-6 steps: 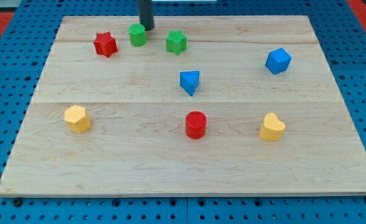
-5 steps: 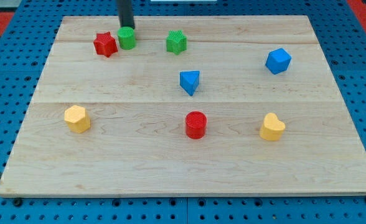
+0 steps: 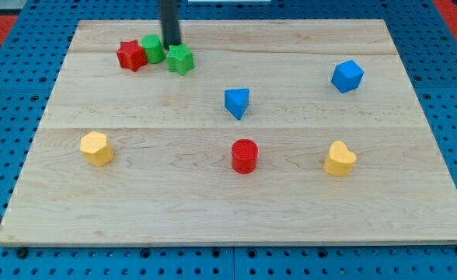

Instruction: Place the green star bottom right of the red star

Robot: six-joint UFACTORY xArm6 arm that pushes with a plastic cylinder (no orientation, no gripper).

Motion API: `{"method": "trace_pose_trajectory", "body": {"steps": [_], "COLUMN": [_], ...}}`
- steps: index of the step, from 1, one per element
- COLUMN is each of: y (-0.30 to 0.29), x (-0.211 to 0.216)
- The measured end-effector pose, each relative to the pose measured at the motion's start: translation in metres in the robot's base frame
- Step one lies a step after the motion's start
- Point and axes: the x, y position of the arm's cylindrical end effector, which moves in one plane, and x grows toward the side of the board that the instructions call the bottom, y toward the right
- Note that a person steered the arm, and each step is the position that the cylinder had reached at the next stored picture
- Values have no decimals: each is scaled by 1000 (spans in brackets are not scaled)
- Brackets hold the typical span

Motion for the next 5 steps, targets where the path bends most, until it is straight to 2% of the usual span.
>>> {"method": "trace_pose_trajectory", "body": {"steps": [2, 3, 5], "y": [140, 154, -5], "x": [32, 44, 44]}}
